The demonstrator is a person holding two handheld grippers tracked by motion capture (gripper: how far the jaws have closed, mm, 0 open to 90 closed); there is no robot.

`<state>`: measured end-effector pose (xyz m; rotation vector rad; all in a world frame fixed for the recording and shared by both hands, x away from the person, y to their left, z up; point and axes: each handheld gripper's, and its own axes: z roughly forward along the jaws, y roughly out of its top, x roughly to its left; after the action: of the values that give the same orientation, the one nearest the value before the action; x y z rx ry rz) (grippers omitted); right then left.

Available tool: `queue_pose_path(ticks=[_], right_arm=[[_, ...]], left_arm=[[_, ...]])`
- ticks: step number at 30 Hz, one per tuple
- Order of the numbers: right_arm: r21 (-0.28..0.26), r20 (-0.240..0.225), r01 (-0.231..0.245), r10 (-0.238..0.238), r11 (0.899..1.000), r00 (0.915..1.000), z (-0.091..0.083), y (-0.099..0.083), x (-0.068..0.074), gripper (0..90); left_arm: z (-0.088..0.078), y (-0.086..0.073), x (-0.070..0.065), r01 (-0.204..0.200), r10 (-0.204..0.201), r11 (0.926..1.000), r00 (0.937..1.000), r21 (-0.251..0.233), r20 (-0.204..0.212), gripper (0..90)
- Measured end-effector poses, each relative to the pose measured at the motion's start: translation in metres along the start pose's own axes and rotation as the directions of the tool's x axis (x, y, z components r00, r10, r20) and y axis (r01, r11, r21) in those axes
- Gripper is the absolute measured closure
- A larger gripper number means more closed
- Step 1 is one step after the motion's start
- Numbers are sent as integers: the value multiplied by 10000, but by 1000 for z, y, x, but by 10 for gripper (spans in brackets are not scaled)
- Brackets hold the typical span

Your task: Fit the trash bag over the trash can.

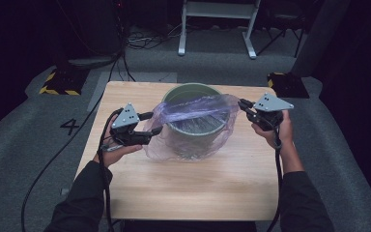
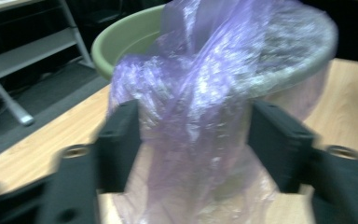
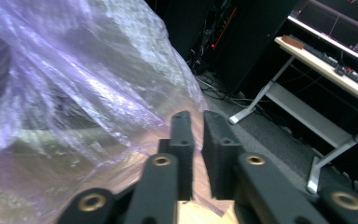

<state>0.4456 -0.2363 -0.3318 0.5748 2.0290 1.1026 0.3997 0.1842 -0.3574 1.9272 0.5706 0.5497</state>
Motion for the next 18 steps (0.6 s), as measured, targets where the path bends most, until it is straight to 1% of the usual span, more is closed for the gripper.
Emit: queue_pose_path(ticks=[1,2,3,4,5,8,11,13,14,15,16,17,18], right_arm=[[18,-22,-47,47,10000,10000,1,0,-1,887],[-9,-21,-141,141,9999,9999,1,0,-2,900],[-49,11,-182,182,9998,9998,2,0,-3,900],[-87,17,-223,223,9997,9997,2,1,-4,900],[-110,1,-261,261,9996,9997,3,1,-4,900],[-130,39,-364,364,9993,9993,7,3,-6,900],[-212,29,-618,619,9979,9981,13,4,-8,900],[-162,-9,-761,761,9970,9971,16,3,-9,900],[-229,51,-869,870,9960,9962,16,3,-9,885],[-380,86,-1038,1042,9939,9945,15,2,-9,832],[-534,-53,-1139,1138,9921,9935,12,2,-9,805],[-750,-238,-1130,1115,9908,9935,8,1,-8,757],[-755,-225,-1088,1074,9912,9940,5,1,-8,717]], left_arm=[[0,1,2,-50,52,9999,9997,95,-228,523],[1,2,4,-82,84,9999,9996,70,-254,601],[1,2,6,-43,45,10000,9995,71,-306,652],[2,3,8,-10,14,9999,9993,101,-374,678],[3,4,9,0,2,10000,9994,78,-353,720],[7,6,13,98,-101,9998,9998,-160,-180,789],[11,8,16,214,-223,9992,9994,-338,-257,813],[11,9,18,388,-397,9979,9991,-523,-161,815],[11,10,19,460,-470,9972,9988,-593,-146,821],[11,10,19,464,-474,9970,9988,-612,-155,824],[11,10,19,453,-464,9971,9988,-609,-178,827],[11,11,19,384,-394,9977,9991,-567,-169,830],[11,11,19,352,-362,9981,9991,-507,-198,833]])
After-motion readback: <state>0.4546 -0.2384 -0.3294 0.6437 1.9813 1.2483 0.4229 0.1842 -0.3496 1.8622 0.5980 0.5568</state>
